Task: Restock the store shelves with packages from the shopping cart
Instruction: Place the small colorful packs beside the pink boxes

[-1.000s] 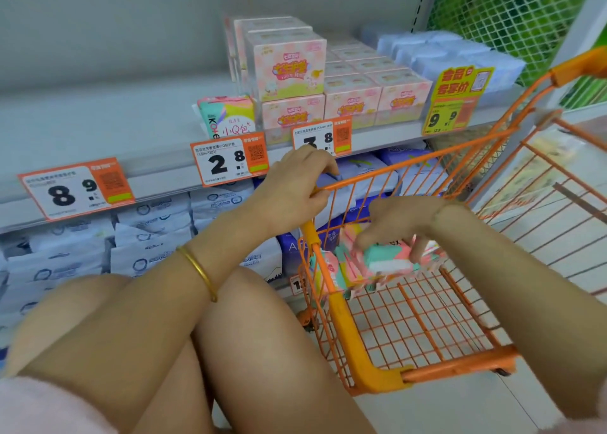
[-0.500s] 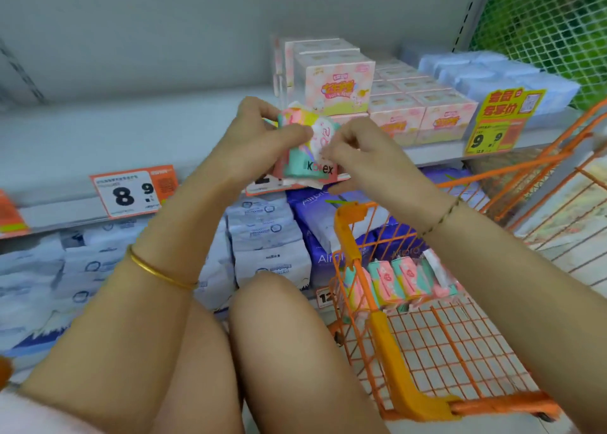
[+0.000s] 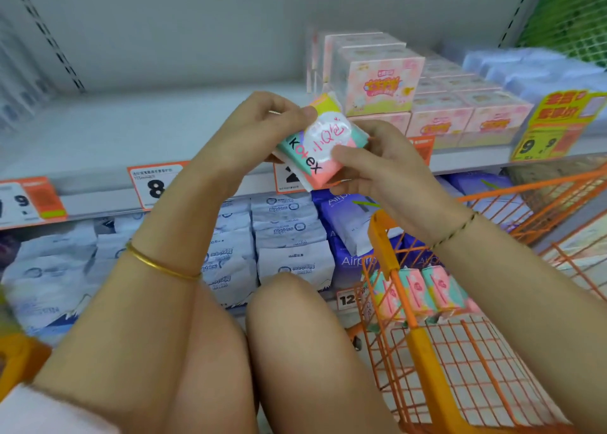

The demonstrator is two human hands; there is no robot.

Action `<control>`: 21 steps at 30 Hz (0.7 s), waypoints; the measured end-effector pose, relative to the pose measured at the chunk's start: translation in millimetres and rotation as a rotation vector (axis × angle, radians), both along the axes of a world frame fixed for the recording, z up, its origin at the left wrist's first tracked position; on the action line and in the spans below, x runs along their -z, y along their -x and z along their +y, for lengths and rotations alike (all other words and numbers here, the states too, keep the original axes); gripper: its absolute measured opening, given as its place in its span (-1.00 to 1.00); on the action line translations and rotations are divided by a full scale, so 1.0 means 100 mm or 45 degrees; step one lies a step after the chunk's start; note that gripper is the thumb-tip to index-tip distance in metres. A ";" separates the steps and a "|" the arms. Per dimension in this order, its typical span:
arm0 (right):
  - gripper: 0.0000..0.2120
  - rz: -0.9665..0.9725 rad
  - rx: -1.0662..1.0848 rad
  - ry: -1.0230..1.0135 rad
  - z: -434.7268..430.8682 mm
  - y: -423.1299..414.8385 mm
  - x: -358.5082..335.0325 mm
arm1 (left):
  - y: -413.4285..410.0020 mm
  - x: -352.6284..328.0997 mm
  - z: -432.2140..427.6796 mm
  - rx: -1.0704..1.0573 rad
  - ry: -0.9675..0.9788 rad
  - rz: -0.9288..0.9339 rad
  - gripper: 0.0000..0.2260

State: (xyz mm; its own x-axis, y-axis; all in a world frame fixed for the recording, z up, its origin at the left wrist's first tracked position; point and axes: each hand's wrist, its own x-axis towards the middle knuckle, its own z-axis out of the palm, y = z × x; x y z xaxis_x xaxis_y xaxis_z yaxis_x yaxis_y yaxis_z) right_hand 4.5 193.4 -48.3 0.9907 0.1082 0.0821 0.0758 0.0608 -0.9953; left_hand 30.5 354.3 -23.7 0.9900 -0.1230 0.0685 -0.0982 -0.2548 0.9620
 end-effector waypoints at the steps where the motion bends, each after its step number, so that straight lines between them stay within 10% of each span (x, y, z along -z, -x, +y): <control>1: -0.65 -0.003 0.009 -0.024 0.00 0.00 0.01 | 0.02 0.00 -0.01 0.050 -0.009 0.021 -0.80; 12: -0.68 -0.359 0.188 0.923 -0.11 -0.11 0.27 | -0.63 -0.25 0.21 -0.341 -0.077 -0.606 -0.58; 21: -0.71 -0.387 0.192 1.437 -0.05 -0.03 0.48 | -1.09 0.09 -0.03 -0.183 -0.370 -0.432 -0.51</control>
